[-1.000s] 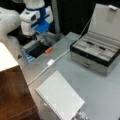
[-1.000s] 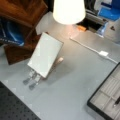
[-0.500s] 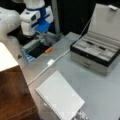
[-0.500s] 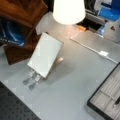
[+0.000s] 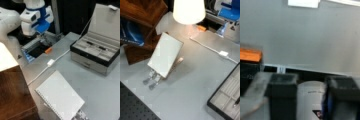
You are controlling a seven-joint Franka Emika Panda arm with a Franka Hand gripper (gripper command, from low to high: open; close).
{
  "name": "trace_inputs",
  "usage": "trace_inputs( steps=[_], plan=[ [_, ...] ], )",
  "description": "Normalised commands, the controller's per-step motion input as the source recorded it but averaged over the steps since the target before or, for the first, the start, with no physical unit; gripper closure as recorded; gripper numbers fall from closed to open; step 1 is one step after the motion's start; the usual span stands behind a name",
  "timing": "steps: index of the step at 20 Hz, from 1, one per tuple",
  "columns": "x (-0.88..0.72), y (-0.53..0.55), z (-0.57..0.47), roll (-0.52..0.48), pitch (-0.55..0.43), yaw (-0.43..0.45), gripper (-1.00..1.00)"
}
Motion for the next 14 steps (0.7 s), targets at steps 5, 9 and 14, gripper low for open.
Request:
trace_inputs(
  steps=[5,9,14],
  plan=[
    [-0.08,0.13,-0.19,0.125,-0.086,-0.032,1.0],
    [-0.08,0.12,-0.18,0.104,-0.103,-0.022,1.0],
    [-0.09,0.12,-0.23,0.081,-0.118,-0.009,1.0]
  ],
)
